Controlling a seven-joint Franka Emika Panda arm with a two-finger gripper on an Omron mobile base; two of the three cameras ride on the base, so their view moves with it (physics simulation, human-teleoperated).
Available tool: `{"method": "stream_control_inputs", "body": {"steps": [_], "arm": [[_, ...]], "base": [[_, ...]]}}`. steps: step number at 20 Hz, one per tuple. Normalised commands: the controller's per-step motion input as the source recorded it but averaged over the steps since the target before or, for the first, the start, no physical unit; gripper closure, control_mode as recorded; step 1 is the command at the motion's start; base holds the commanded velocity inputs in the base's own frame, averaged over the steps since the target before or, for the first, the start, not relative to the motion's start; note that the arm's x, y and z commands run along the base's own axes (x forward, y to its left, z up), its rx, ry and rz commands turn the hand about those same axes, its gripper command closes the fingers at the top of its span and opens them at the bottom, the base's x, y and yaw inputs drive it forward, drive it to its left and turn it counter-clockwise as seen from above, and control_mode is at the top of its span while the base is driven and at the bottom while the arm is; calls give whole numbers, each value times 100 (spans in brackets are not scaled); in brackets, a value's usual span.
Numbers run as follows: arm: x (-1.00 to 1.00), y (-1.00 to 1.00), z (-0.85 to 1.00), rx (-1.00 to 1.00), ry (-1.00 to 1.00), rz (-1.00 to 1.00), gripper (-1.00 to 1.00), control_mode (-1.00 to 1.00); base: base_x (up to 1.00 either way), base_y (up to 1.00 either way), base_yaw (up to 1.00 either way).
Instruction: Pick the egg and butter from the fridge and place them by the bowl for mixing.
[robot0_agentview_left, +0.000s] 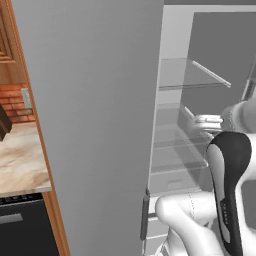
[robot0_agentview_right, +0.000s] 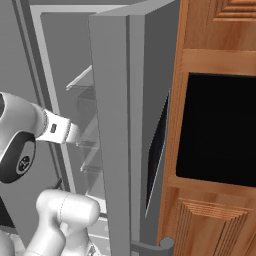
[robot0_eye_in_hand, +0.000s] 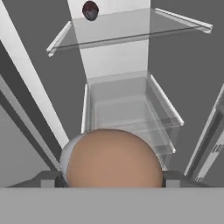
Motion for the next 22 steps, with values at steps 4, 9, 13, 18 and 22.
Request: {"method": "stream_control_inputs", "body": {"steps": [4, 9, 13, 18, 22], "arm": [[-21, 23, -40, -3, 40, 2, 100, -100], [-13, 27, -44, -2, 30, 0, 100, -100], [-10, 23, -53, 0, 22, 0, 100, -100], [-6, 7, -31, 0, 14, 0, 100, -100], [0, 0, 0, 0, 0, 0, 100, -100]], "base": [[0, 0, 0], [0, 0, 0], [0, 0, 0], [0, 0, 0], [0, 0, 0]]}}
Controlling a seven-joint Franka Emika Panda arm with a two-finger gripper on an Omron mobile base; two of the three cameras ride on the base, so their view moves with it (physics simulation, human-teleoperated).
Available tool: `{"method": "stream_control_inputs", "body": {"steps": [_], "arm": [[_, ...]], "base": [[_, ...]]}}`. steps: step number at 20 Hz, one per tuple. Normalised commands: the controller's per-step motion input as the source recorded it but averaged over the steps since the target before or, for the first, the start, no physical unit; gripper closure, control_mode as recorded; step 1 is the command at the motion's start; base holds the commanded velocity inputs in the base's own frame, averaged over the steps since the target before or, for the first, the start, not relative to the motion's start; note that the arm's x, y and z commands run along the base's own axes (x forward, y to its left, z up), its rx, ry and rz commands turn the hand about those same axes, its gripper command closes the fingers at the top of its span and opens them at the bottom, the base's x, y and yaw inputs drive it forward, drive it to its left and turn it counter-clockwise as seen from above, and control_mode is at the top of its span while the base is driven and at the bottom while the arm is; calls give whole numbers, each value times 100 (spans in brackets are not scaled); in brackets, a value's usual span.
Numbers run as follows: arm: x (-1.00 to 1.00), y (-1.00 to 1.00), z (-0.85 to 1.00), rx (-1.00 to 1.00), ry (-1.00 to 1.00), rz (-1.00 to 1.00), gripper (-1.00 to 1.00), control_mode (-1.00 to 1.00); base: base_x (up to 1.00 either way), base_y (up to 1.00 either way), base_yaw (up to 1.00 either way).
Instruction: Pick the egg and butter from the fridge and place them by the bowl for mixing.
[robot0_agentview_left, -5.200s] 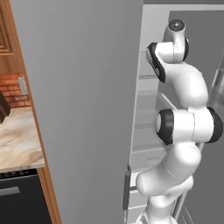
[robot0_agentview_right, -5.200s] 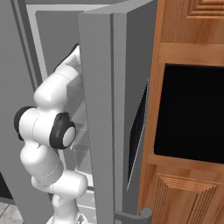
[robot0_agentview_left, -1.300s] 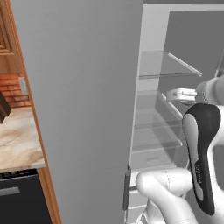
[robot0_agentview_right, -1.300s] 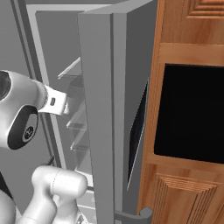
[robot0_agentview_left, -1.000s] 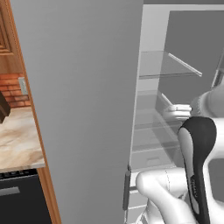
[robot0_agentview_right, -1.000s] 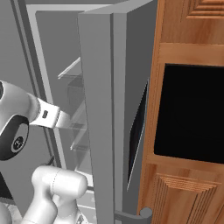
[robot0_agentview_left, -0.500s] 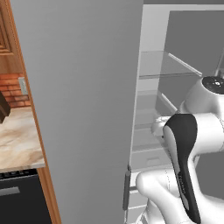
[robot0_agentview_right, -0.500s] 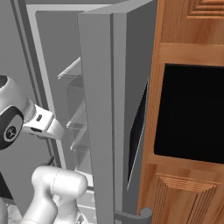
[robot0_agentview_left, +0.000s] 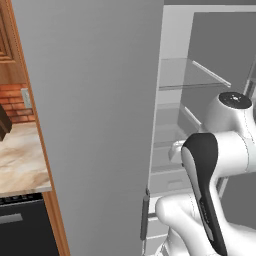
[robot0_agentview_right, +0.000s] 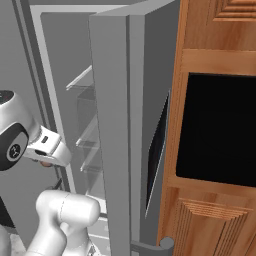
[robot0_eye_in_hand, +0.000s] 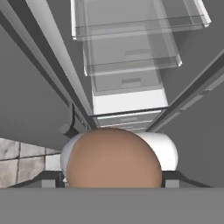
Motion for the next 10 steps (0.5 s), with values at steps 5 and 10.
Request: {"method": "stream_control_inputs", "body": {"steps": [5, 10], "arm": [[0, 0, 0, 0, 0, 0, 100, -100], [0, 0, 0, 0, 0, 0, 100, 100]], "base": [[0, 0, 0], [-4, 0, 0]]}}
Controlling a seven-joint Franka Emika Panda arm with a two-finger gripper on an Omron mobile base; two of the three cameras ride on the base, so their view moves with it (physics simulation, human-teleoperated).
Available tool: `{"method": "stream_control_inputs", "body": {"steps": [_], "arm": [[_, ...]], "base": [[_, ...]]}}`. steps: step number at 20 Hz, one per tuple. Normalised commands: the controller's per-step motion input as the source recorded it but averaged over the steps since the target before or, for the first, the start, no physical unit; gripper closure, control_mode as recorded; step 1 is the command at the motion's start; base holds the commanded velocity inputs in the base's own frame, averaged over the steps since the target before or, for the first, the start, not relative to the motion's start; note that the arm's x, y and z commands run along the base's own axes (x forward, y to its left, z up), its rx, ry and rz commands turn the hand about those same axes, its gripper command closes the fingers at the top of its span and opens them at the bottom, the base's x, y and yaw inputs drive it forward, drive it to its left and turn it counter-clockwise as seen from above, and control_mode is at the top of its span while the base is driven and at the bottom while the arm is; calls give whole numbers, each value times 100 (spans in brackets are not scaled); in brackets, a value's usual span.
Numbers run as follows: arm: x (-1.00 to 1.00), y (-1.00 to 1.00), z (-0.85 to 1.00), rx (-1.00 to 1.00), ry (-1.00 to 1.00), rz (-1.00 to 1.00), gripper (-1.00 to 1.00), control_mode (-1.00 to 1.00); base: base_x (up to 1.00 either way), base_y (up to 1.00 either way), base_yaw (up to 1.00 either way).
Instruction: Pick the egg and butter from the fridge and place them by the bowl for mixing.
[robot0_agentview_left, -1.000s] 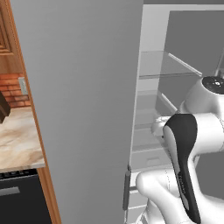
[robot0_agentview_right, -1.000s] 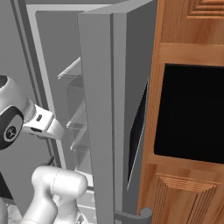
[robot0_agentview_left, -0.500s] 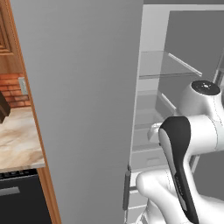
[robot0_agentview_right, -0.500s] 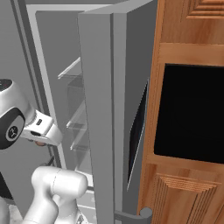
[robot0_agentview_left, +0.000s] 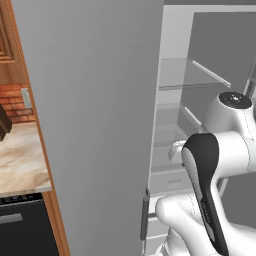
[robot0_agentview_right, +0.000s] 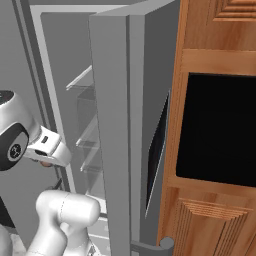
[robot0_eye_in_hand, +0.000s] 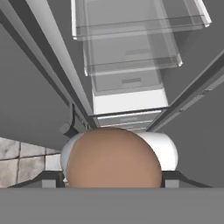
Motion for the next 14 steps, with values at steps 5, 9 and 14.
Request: {"method": "stream_control_inputs", "body": {"steps": [5, 9, 14], "arm": [[0, 0, 0, 0, 0, 0, 100, 100], [0, 0, 0, 0, 0, 0, 100, 100], [0, 0, 0, 0, 0, 0, 100, 100]], "base": [[-60, 0, 6], [-69, 3, 13], [-28, 39, 61]]}}
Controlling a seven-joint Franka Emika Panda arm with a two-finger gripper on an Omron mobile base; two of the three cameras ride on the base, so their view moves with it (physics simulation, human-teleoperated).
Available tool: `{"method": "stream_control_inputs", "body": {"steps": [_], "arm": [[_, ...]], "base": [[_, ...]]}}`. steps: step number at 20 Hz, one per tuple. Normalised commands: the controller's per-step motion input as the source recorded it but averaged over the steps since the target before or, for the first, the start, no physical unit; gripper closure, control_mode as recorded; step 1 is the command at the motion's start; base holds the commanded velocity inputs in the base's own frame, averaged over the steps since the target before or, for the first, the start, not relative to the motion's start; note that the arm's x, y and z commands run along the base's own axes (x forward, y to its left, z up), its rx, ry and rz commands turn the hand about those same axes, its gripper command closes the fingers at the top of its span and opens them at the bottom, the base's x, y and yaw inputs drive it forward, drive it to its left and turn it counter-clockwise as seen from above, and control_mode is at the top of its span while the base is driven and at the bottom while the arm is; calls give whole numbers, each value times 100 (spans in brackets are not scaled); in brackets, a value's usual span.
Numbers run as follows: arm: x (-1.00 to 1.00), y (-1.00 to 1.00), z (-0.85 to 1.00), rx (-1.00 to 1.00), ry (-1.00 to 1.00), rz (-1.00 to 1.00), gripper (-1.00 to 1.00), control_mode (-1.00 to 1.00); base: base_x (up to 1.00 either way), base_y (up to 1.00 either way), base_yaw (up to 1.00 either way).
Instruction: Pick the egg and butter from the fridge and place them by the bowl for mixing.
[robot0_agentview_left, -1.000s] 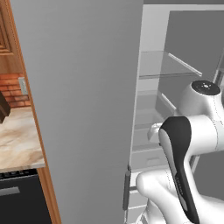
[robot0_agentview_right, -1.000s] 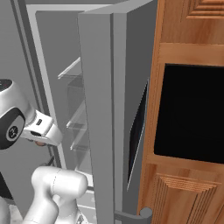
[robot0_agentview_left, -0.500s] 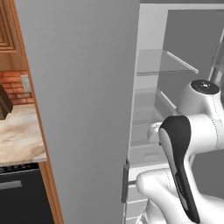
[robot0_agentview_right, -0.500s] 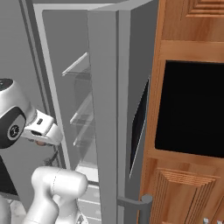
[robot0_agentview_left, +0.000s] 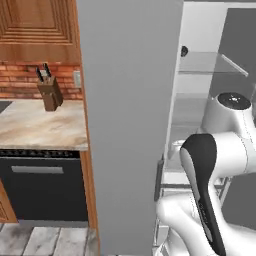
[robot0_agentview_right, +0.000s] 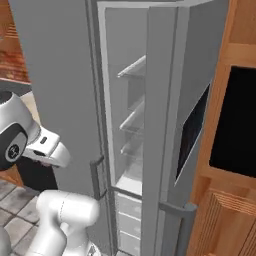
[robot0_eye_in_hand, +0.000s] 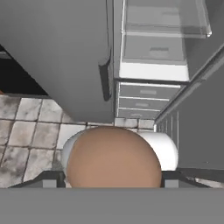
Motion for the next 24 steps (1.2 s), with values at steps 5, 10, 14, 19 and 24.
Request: {"method": "stream_control_inputs", "body": {"steps": [5, 10, 14, 19, 24], "arm": [[0, 0, 0, 0, 0, 0, 100, 100], [0, 0, 0, 0, 0, 0, 100, 100], [0, 0, 0, 0, 0, 0, 100, 100], [0, 0, 0, 0, 0, 0, 100, 100], [0, 0, 0, 0, 0, 0, 100, 100]], "base": [[-11, 13, 100], [-8, 10, 100], [2, 22, 89], [43, 32, 52], [79, 31, 27]]}}
